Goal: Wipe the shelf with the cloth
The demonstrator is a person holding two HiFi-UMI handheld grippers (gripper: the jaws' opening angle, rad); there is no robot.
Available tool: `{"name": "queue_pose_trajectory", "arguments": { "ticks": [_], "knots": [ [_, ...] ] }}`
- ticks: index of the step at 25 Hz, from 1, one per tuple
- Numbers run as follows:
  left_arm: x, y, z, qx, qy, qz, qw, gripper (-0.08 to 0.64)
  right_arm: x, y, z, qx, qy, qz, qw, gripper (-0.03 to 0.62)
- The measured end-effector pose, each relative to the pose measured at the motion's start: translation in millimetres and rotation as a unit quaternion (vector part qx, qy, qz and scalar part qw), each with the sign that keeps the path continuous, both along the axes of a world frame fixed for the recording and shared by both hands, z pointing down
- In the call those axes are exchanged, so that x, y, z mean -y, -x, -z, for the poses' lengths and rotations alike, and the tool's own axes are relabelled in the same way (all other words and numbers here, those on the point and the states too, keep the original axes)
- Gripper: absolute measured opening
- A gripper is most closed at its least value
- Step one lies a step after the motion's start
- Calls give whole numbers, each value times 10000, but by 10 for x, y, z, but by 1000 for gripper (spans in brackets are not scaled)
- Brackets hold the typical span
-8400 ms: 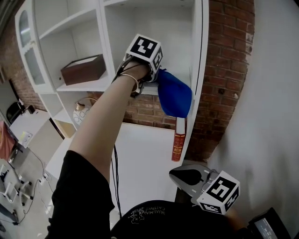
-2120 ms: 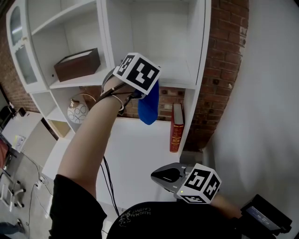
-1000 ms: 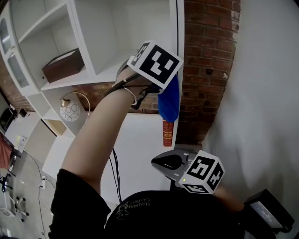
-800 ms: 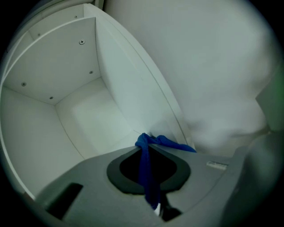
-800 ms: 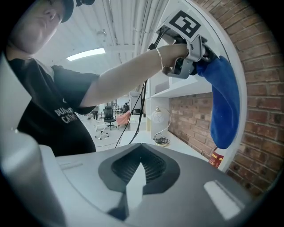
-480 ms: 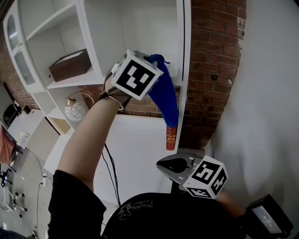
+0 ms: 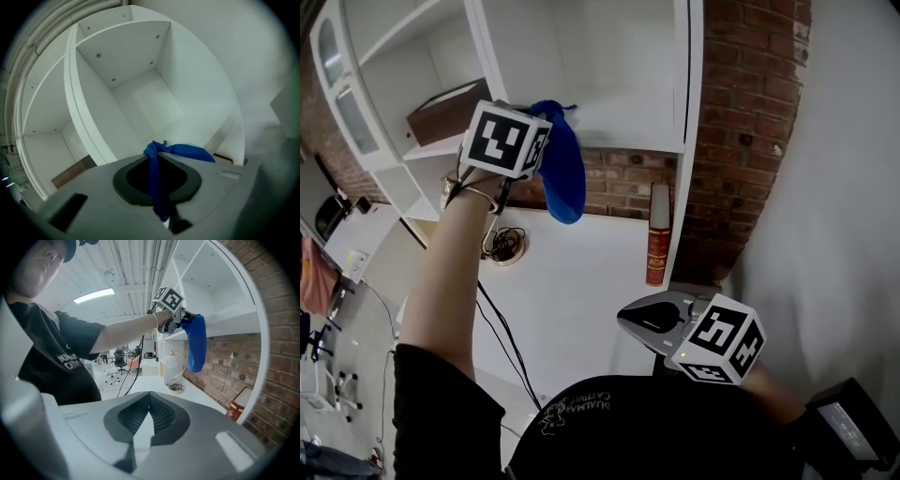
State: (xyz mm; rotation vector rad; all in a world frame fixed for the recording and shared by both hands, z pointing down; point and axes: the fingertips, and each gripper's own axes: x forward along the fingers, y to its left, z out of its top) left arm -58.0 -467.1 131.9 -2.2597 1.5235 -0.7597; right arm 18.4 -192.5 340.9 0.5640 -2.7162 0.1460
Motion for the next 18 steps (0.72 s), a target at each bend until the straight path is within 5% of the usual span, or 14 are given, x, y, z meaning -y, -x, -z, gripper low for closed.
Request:
{"name": "queue_pose_trajectory", "arguments": {
  "ticks": [5, 10, 18],
  "knots": [
    [11, 34, 30, 129, -335, 212, 9991, 21, 31, 108, 48, -120, -82, 131, 9998, 9],
    [-6, -30, -28, -23, -198, 198, 9996, 20, -5, 156, 20, -67, -46, 205, 9998, 9],
    [-119, -322, -40, 454, -356, 88, 9983, 17, -7, 154, 18, 19, -42, 207, 9998, 9]
  ]
}}
